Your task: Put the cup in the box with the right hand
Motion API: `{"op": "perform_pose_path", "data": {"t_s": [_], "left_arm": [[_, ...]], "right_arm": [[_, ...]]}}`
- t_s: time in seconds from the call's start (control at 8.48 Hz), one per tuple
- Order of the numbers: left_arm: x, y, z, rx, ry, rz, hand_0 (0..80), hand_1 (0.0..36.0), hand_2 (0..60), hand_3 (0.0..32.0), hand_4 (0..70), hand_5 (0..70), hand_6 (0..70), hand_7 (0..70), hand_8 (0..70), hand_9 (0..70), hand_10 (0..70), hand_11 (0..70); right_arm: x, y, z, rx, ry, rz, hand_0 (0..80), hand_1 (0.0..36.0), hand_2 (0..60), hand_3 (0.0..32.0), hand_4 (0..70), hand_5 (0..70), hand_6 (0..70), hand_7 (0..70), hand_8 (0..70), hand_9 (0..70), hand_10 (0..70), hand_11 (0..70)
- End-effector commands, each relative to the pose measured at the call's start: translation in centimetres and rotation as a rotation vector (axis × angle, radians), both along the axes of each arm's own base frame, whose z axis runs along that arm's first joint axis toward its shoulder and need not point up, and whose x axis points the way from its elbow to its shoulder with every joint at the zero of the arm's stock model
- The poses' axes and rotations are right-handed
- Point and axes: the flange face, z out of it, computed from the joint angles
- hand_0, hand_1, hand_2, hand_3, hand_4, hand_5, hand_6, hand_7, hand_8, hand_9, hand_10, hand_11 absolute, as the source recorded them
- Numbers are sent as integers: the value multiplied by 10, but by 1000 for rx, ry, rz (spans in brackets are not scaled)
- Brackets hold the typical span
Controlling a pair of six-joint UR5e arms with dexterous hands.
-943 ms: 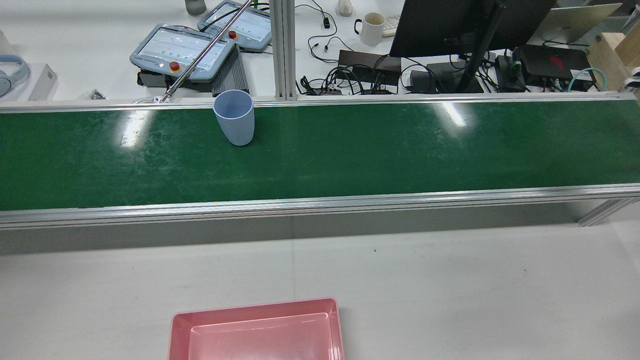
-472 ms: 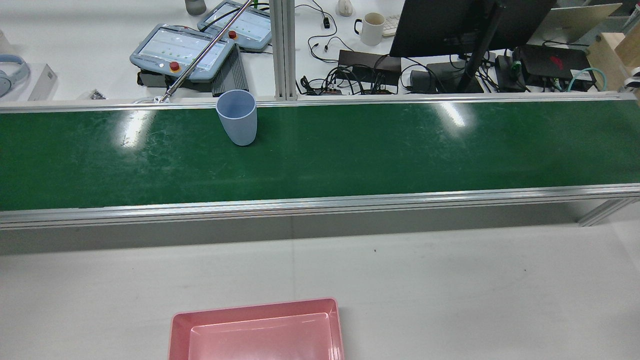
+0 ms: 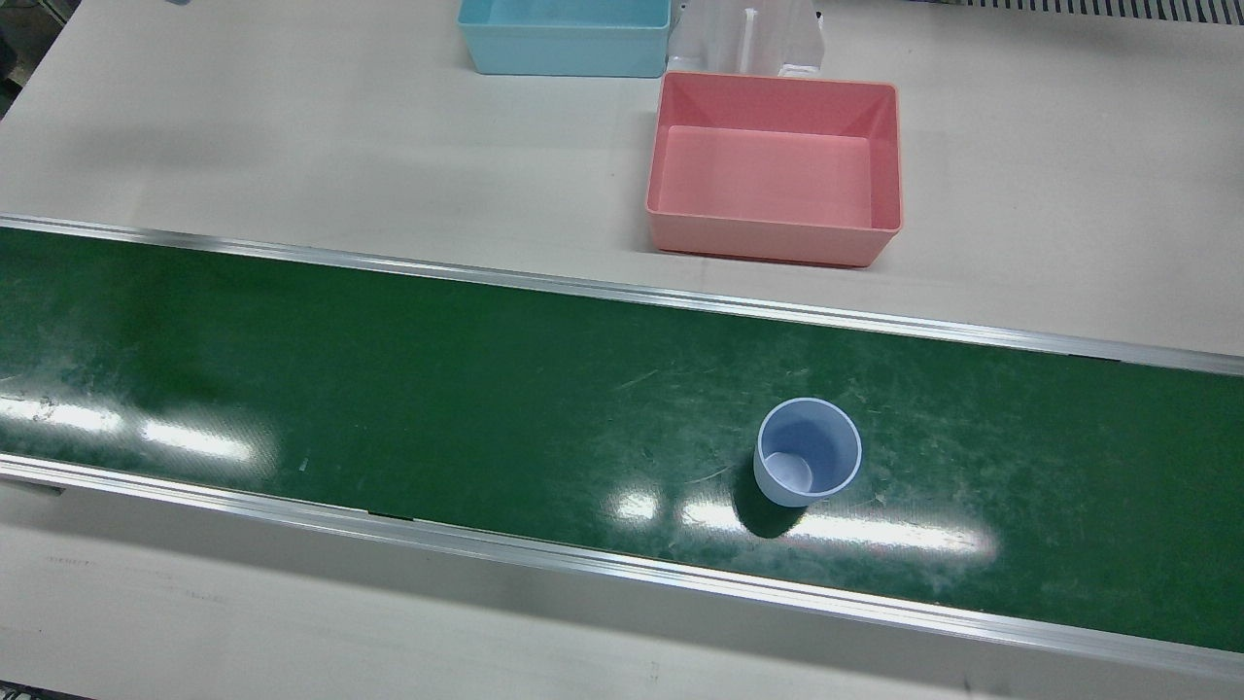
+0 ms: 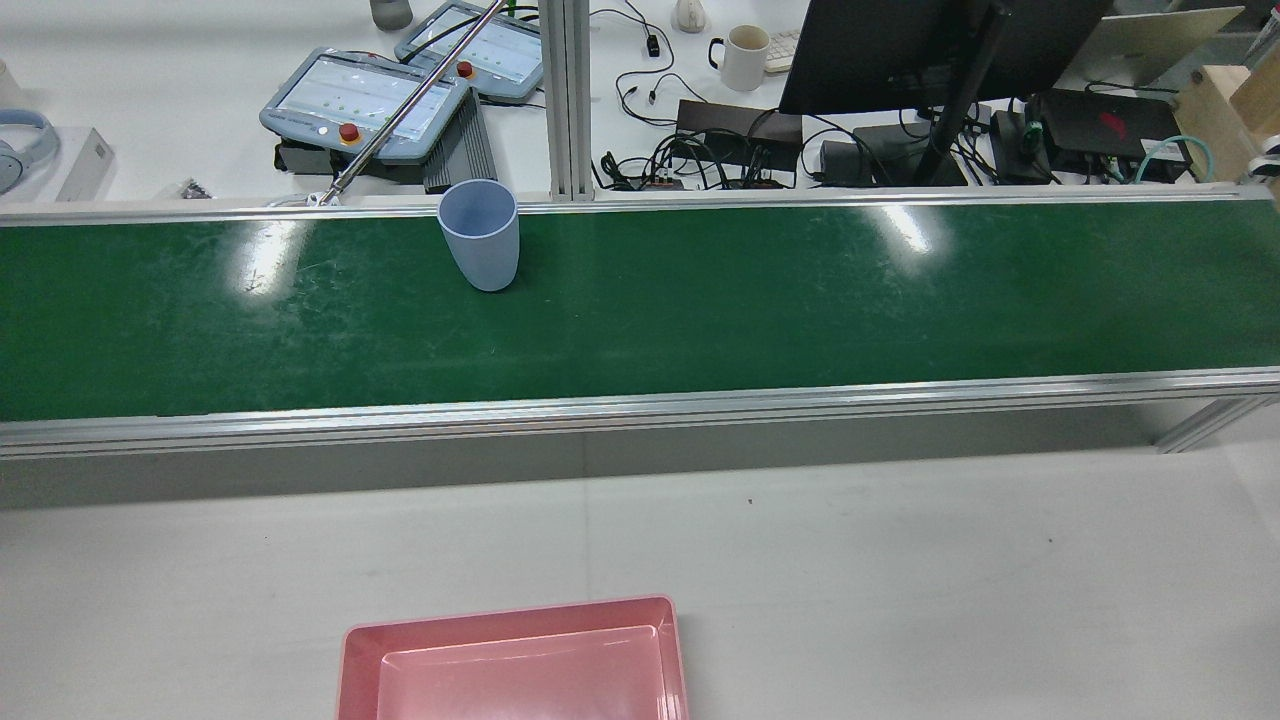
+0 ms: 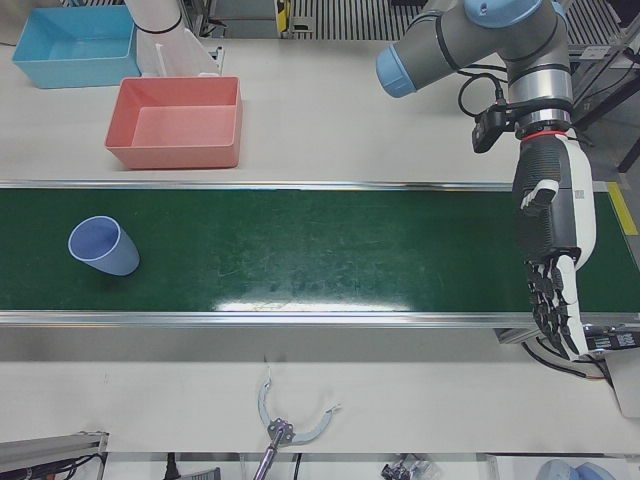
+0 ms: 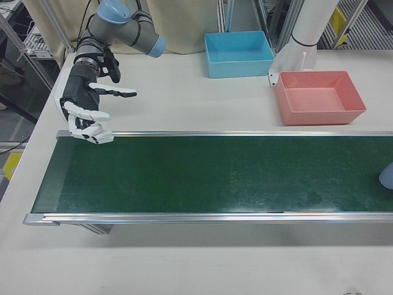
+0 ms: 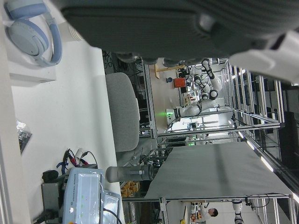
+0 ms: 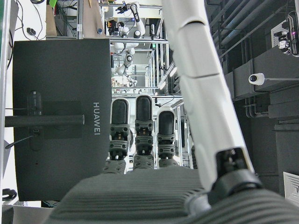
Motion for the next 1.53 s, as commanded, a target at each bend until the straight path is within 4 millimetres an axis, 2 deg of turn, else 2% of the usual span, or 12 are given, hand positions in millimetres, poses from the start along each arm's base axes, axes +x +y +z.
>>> {"op": "perform_pose_path", "data": {"t_s": [0.0, 0.47, 1.06, 1.42], "left_arm": [[1, -1, 2, -2, 0, 1, 0, 0, 0, 0, 0, 0, 0, 0, 0, 0, 0, 0], [1, -1, 1, 1, 0, 1, 0, 0, 0, 0, 0, 0, 0, 0, 0, 0, 0, 0], [1, -1, 5, 0, 2, 2, 0, 0, 0, 0, 0, 0, 0, 0, 0, 0, 0, 0], [1, 0, 12, -1, 12, 1, 0, 0, 0, 0, 0, 0, 0, 0, 0, 0, 0, 0]], "right_arm": [[0, 0, 0, -1, 1, -2, 800, 253, 0, 0, 284, 142, 166, 598, 316, 406, 256, 392], [0, 0, 0, 0, 0, 0, 800, 249, 0, 0, 271, 141, 161, 579, 312, 396, 249, 382], [-1, -1, -1, -1, 0, -2, 800, 251, 0, 0, 296, 142, 168, 608, 319, 410, 257, 393], [0, -4, -9, 14, -2, 2, 800, 268, 0, 0, 273, 149, 177, 632, 331, 429, 277, 422]]}}
